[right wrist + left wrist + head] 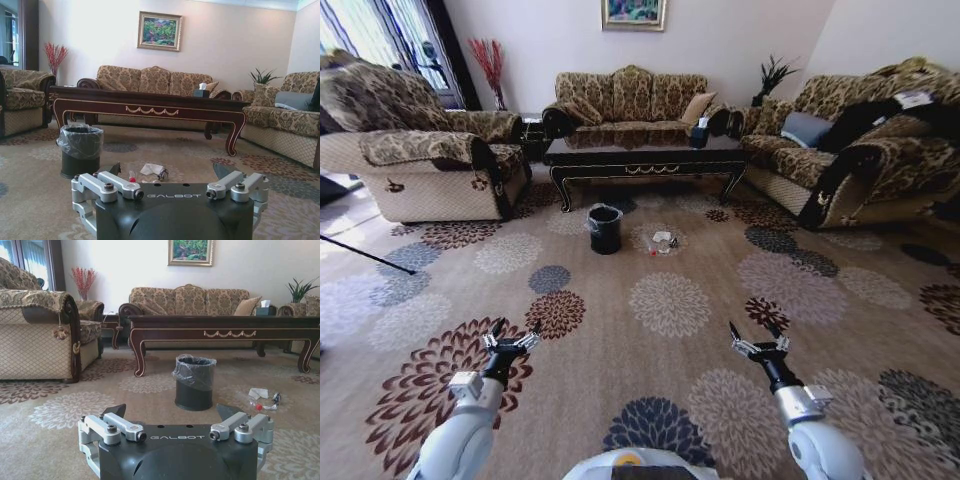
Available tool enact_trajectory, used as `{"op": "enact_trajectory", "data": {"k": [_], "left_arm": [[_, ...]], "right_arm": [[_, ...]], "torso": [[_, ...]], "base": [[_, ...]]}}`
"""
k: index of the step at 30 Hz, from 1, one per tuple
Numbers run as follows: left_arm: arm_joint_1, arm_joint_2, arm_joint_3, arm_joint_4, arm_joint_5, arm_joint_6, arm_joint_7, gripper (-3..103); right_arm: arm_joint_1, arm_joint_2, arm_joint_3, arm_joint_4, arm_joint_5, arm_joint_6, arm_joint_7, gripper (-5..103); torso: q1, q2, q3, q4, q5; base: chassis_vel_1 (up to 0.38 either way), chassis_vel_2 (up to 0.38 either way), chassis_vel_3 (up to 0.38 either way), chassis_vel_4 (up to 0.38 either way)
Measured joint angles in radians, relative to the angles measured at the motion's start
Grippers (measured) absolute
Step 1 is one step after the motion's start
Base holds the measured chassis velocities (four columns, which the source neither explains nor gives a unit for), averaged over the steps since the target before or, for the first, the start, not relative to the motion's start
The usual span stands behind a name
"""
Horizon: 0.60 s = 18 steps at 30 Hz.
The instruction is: Move to the front of the table and pick up the trash from the floor, then place it into the trash bin.
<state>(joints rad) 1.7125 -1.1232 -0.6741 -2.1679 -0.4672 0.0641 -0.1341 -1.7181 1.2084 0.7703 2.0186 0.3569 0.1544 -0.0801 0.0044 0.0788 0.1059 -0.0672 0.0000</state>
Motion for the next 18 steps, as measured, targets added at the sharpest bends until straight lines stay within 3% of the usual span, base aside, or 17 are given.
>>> {"op": "enact_trajectory", "data": {"k": [18], "left_arm": [[0.003,0.0,-0.001,-0.002,0.001,-0.002,0.001,100]], "right_arm": [[-0.004,-0.001,0.004,0.005,0.002,0.001,-0.004,100]], "torso": [[-0.004,-0.068,-0.063,0.0,0.0]], "base": [[0.0,0.0,0.0,0.0]]}}
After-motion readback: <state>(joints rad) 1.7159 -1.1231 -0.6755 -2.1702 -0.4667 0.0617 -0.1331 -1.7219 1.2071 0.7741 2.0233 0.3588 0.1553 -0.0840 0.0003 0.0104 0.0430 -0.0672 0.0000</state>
